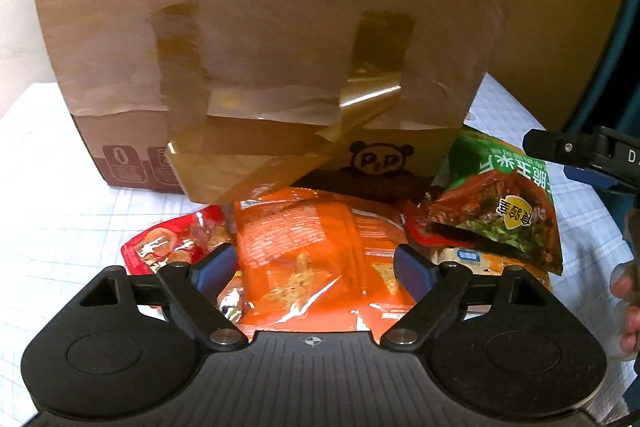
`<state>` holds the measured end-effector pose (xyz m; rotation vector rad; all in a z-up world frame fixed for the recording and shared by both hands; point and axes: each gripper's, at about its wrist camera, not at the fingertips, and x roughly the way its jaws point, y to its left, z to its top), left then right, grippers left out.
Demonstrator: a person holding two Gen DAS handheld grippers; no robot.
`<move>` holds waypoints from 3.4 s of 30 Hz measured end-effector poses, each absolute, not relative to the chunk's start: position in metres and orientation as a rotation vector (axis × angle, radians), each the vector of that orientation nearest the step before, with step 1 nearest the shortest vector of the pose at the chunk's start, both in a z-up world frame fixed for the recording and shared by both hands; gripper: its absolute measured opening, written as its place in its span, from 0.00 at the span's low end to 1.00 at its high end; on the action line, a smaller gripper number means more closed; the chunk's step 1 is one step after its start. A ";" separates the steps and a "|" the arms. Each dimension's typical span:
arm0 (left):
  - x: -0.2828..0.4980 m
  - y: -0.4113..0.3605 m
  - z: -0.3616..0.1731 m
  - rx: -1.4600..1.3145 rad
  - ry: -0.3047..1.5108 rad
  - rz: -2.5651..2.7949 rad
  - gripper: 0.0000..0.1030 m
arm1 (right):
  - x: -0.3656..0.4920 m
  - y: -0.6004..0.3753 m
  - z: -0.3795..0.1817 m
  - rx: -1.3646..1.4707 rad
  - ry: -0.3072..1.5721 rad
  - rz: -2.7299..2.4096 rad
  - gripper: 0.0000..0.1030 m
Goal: Organize snacks
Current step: 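Grasp the orange chip bag with the left tool while the right tool grasps the green snack bag, then carry both held bags up over the open box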
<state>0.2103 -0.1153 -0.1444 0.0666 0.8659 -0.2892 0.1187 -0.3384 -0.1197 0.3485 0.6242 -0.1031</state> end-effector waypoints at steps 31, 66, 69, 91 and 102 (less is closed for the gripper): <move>0.208 -0.095 -0.144 0.122 0.813 -0.501 0.55 | 0.170 -0.309 -0.147 0.349 0.849 -0.353 0.94; 0.140 -0.015 -0.031 -0.053 0.454 -0.555 0.55 | 0.080 -0.249 0.000 0.252 0.436 -0.275 0.82; 0.147 -0.007 -0.010 -0.051 0.403 -0.535 0.55 | 0.087 -0.241 0.011 0.245 0.403 -0.250 0.82; 0.277 -0.033 0.047 0.059 0.320 -0.342 0.55 | 0.237 -0.214 0.024 0.076 0.328 -0.035 0.82; 0.312 -0.027 0.023 0.060 0.435 -0.325 0.57 | 0.258 -0.211 -0.006 0.069 0.423 -0.004 0.83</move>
